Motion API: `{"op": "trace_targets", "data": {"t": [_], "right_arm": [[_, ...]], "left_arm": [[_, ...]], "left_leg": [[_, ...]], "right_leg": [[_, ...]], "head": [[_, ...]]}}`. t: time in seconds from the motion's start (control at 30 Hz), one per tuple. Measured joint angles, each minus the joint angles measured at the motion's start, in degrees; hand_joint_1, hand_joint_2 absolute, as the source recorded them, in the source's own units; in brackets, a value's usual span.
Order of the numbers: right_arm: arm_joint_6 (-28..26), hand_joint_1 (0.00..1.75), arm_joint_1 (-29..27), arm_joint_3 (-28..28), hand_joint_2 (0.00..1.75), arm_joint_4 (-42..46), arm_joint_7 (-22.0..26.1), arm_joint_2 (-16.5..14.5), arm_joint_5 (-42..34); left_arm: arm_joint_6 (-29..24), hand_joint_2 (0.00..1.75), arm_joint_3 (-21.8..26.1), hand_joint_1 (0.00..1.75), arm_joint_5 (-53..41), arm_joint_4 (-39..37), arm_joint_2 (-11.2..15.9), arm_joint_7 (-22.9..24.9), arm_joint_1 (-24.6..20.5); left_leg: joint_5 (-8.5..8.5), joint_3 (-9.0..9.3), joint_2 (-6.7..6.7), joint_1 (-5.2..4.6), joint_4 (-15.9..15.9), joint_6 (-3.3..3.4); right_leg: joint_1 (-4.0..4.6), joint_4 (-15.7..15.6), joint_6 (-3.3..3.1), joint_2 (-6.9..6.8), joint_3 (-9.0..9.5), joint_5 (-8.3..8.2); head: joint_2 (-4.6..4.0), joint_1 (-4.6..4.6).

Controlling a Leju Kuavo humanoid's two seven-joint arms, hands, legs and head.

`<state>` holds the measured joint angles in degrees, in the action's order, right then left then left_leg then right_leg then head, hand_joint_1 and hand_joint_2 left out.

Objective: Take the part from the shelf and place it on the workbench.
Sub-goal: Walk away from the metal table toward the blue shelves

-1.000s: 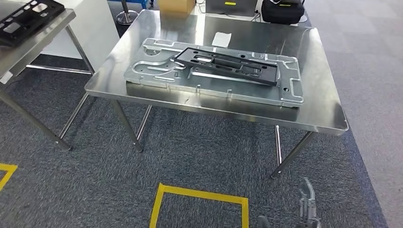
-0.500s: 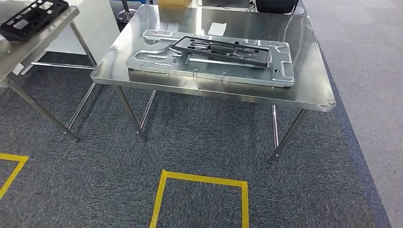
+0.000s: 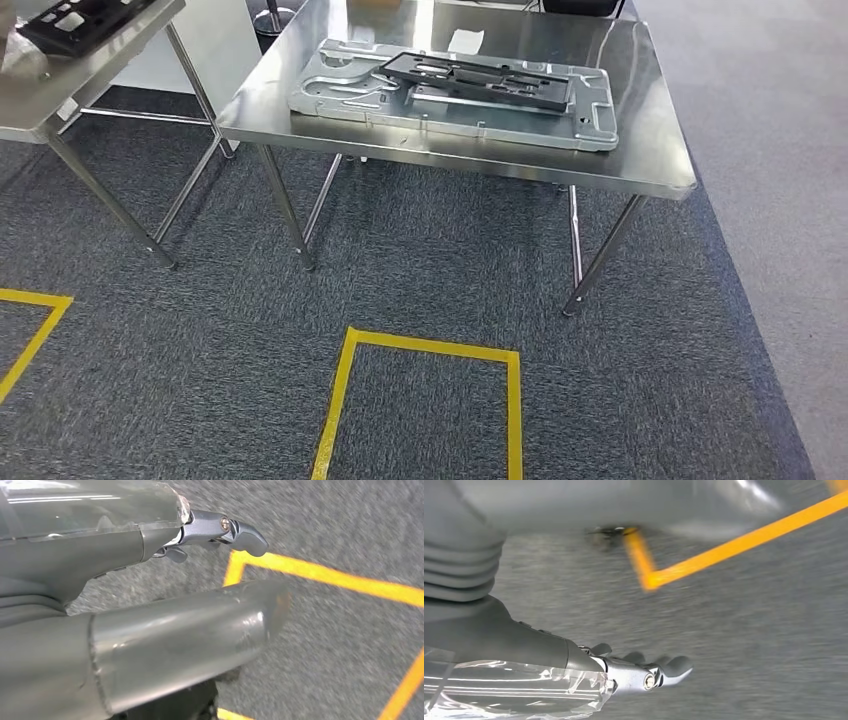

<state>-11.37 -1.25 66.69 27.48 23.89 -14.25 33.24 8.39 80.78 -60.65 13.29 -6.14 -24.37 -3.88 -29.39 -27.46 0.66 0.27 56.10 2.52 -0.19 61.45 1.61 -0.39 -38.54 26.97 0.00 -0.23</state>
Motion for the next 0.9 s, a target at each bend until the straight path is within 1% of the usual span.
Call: {"op": "trace_targets", "data": {"t": [0.03, 0.07, 0.1, 0.13, 0.17, 0.2, 0.23, 0.27, 0.3, 0.33, 0.37, 0.4, 0.43, 0.47, 0.5, 0.53, 0.57, 0.6, 0.63, 0.67, 0.7, 0.73, 0.77, 0.8, 0.83, 0.87, 0.9], "right_arm": [[-0.8, 0.00, 0.2, 0.4, 0.00, -1.2, -1.6, 0.3, 1.0], [-1.6, 0.00, 0.4, 0.8, 0.00, -2.4, -3.7, 0.6, 2.2], [-2.4, 0.00, 0.5, 1.0, 0.00, -3.6, -6.2, 0.9, 3.5], [-3.2, 0.00, 0.7, 1.2, 0.00, -4.7, -8.6, 1.2, 4.7], [-3.9, 0.00, 1.0, 1.4, 0.00, -5.7, -11.0, 1.4, 5.8], [-4.4, 0.00, 1.2, 1.6, 0.00, -6.6, -13.1, 1.6, 6.6], [-4.7, 0.00, 1.3, 1.7, 0.00, -7.4, -14.7, 1.7, 7.1], [-4.9, 0.00, 1.5, 1.8, 0.00, -8.0, -15.9, 1.8, 7.6], [-5.0, 0.00, 1.5, 1.9, 0.00, -8.6, -16.8, 1.9, 7.9], [-5.0, 0.00, 1.7, 1.9, 0.00, -9.2, -17.4, 1.9, 8.1], [-4.9, 0.00, 1.8, 2.0, 0.00, -9.6, -17.8, 2.0, 8.4], [-4.8, 0.00, 1.9, 2.1, 0.00, -10.1, -18.1, 1.9, 8.6], [-4.7, 0.00, 2.1, 2.1, 0.00, -10.5, -18.4, 1.9, 8.7], [-4.6, 0.00, 2.1, 2.1, 0.00, -10.8, -18.5, 1.8, 8.9], [-4.5, 0.00, 2.1, 2.1, 0.00, -11.1, -18.6, 1.8, 9.1], [-4.3, 0.00, 2.1, 2.1, 0.00, -11.3, -18.7, 1.8, 9.4], [-4.0, 0.00, 1.9, 2.1, 0.00, -11.4, -18.8, 1.9, 10.0], [-3.6, 0.00, 1.8, 2.1, 0.00, -11.6, -18.9, 1.9, 10.7], [-3.2, 0.00, 1.7, 2.0, 0.00, -11.7, -18.9, 1.9, 11.5], [-2.6, 0.00, 1.7, 1.9, 0.00, -11.8, -19.0, 1.9, 12.3], [-2.0, 0.00, 1.7, 1.6, 0.00, -11.9, -18.9, 1.9, 13.1], [-1.4, 0.00, 1.8, 1.3, 0.00, -12.1, -18.9, 1.9, 13.8], [-0.9, 0.00, 1.8, 1.0, 0.00, -12.2, -18.8, 1.9, 14.4], [-0.3, 0.00, 1.8, 0.6, 0.00, -12.3, -18.7, 1.9, 15.0], [0.1, 0.00, 1.8, 0.3, 0.00, -12.4, -18.6, 1.9, 15.5], [0.4, 0.00, 1.9, 0.0, 0.00, -12.5, -18.4, 1.9, 15.8], [0.7, 0.00, 2.1, -0.3, 0.00, -12.6, -18.4, 1.9, 16.2]], "left_arm": [[-0.1, 0.00, 0.1, 0.00, -0.1, 0.0, 0.0, -0.1, 0.1], [-0.2, 0.00, 0.2, 0.00, -0.3, 0.0, 0.0, -0.2, 0.2], [-0.3, 0.00, 0.2, 0.00, -0.5, 0.0, 0.0, -0.2, 0.3], [-0.5, 0.00, 0.3, 0.00, -0.7, 0.0, 0.0, 0.0, 0.4], [-0.7, 0.00, 0.4, 0.00, -0.9, 0.0, 0.0, 0.2, 0.4], [-0.9, 0.00, 0.5, 0.00, -1.0, 0.0, 0.0, 0.5, 0.4], [-1.1, 0.00, 0.6, 0.00, -1.1, 0.0, 0.0, 0.8, 0.4], [-1.3, 0.00, 0.6, 0.00, -1.2, 0.0, -0.1, 1.2, 0.3], [-1.5, 0.00, 0.6, 0.00, -1.4, 0.0, -0.2, 1.6, 0.3], [-1.7, 0.00, 0.6, 0.00, -1.5, 0.0, -0.3, 2.0, 0.2], [-2.0, 0.00, 0.7, 0.00, -1.7, 0.0, -0.3, 2.4, 0.3], [-2.3, 0.00, 0.7, 0.00, -1.7, 0.0, -0.3, 2.9, 0.4], [-2.4, 0.00, 0.7, 0.00, -1.8, 0.1, -0.2, 3.2, 0.6], [-2.6, 0.00, 0.7, 0.00, -1.8, 0.1, -0.2, 3.4, 0.7], [-2.7, 0.00, 0.7, 0.00, -1.8, 0.1, -0.2, 3.6, 0.9], [-2.8, 0.00, 0.7, 0.00, -1.8, 0.1, -0.3, 3.9, 0.9], [-3.0, 0.00, 0.7, 0.00, -1.8, 0.1, -0.3, 4.1, 0.9], [-3.1, 0.00, 0.7, 0.00, -1.9, 0.1, -0.3, 4.3, 1.0], [-3.3, 0.00, 0.7, 0.00, -1.9, 0.1, -0.3, 4.5, 1.0], [-3.3, 0.00, 0.7, 0.00, -2.1, 0.1, -0.3, 4.7, 1.2], [-3.4, 0.00, 0.7, 0.00, -2.2, 0.1, -0.2, 4.8, 1.3], [-3.3, 0.00, 0.7, 0.00, -2.5, 0.1, -0.2, 4.8, 1.3], [-3.3, 0.00, 0.7, 0.00, -2.7, 0.1, -0.2, 4.7, 1.2], [-3.2, 0.00, 0.7, 0.00, -3.0, 0.1, -0.2, 4.7, 1.1], [-3.2, 0.00, 0.7, 0.00, -3.2, 0.1, -0.1, 4.5, 1.0], [-3.1, 0.00, 0.7, 0.00, -3.3, 0.2, -0.1, 4.4, 0.9], [-3.1, 0.00, 0.7, 0.00, -3.5, 0.2, 0.0, 4.3, 1.0]], "left_leg": [[0.71, -0.95, -0.15, -0.02, 0.0, 0.20], [1.40, -1.89, -0.34, -0.02, 0.0, 0.29], [2.15, -2.86, -0.50, -0.04, 0.0, 0.22], [2.88, -3.82, -0.70, -0.05, 0.1, 0.11], [3.60, -4.78, -0.97, -0.07, 0.2, -0.04], [4.27, -5.68, -1.33, -0.10, 0.4, -0.22], [4.91, -6.42, -1.73, -0.09, 0.6, -0.41], [5.45, -7.06, -2.18, -0.19, 0.8, -0.62], [5.98, -7.55, -2.62, -0.31, 1.0, -0.88], [6.52, -7.97, -3.03, -0.40, 1.2, -1.17], [7.03, -8.36, -3.46, -0.53, 1.2, -1.53], [7.51, -8.71, -3.86, -0.57, 1.3, -1.89], [7.45, -9.13, -3.87, -0.54, 1.6, -2.21], [6.39, -9.69, -3.53, -0.47, 2.7, -2.53], [4.44, -10.53, -2.94, -0.36, 4.8, -2.84], [1.80, -11.65, -2.20, -0.19, 8.1, -3.17], [-0.70, -12.84, -1.71, -0.04, 12.0, -3.53], [-2.26, -13.74, -1.44, 0.11, 15.5, -3.85], [-2.68, -13.91, -1.25, 0.25, 17.7, -4.11], [-2.07, -13.03, -1.04, 0.37, 17.7, -4.29], [-0.81, -10.91, -0.64, 0.47, 15.3, -4.38], [0.38, -7.99, 0.26, 0.52, 11.3, -4.35], [0.99, -5.22, 1.47, 0.40, 7.3, -4.13], [1.32, -3.34, 2.52, 0.18, 4.3, -3.72], [1.11, -2.49, 3.25, -0.04, 2.7, -3.21], [0.90, -2.51, 3.32, -0.25, 2.2, -2.69], [0.99, -2.78, 2.83, -0.21, 2.0, -2.17]], "right_leg": [[-0.10, 2.9, 0.30, 0.11, -0.59, 3.35], [-0.18, 6.3, 0.52, 0.14, -1.11, 5.85], [-0.22, 9.5, 0.69, 0.14, -1.38, 6.83], [-0.24, 11.7, 0.75, 0.16, -1.19, 6.25], [-0.24, 12.4, 0.67, 0.24, -0.30, 4.58], [-0.21, 11.2, 0.45, 0.50, 1.53, 2.76], [-0.15, 8.1, 0.03, 1.34, 4.43, 1.84], [-0.04, 3.5, -0.48, 2.38, 8.15, 2.04], [0.05, -1.0, -0.96, 3.25, 11.48, 3.10], [0.16, -4.5, -1.39, 3.83, 13.88, 4.37], [0.28, -6.6, -1.74, 3.69, 15.06, 5.16], [0.17, -7.2, -2.10, 3.15, 15.01, 5.35], [0.09, -7.2, -2.53, 2.52, 14.74, 5.08], [-0.02, -7.3, -3.02, 1.84, 14.45, 4.67], [-0.12, -7.4, -3.44, 1.10, 14.15, 4.27], [-0.04, -7.4, -3.71, 0.34, 13.83, 3.98], [0.05, -7.3, -3.87, -0.41, 13.45, 3.74], [0.13, -7.2, -3.86, -1.16, 13.06, 3.54], [0.16, -7.0, -3.80, -1.88, 12.64, 3.39], [0.15, -6.7, -3.73, -2.52, 12.25, 3.31], [0.12, -6.3, -3.60, -3.13, 11.92, 3.32], [0.12, -5.9, -3.45, -3.71, 11.68, 3.39], [0.18, -5.5, -3.23, -4.26, 11.49, 3.52], [0.30, -5.2, -2.94, -4.79, 11.41, 3.65], [0.43, -5.0, -2.65, -5.28, 11.38, 3.75], [0.54, -4.9, -2.35, -5.77, 11.40, 3.79], [0.66, -4.9, -2.02, -6.29, 11.52, 3.82]], "head": [[0.00, 0.15], [0.00, 0.29], [0.00, 0.29], [0.00, 0.29], [-0.01, 0.29], [-0.01, 0.29], [-0.01, 0.28], [-0.01, 0.29], [0.00, 0.28], [0.00, 0.26], [0.00, 0.27], [0.00, 0.27], [-0.01, 0.23], [-0.01, 0.05], [-0.01, -0.17], [-0.01, -0.41], [0.00, -0.60], [0.00, -0.62], [0.00, -0.63], [0.00, -0.65], [0.00, -0.65], [0.00, -0.67], [0.00, -0.71], [0.00, -0.66], [0.00, -0.66], [0.00, -0.57], [0.00, -0.47]]}}
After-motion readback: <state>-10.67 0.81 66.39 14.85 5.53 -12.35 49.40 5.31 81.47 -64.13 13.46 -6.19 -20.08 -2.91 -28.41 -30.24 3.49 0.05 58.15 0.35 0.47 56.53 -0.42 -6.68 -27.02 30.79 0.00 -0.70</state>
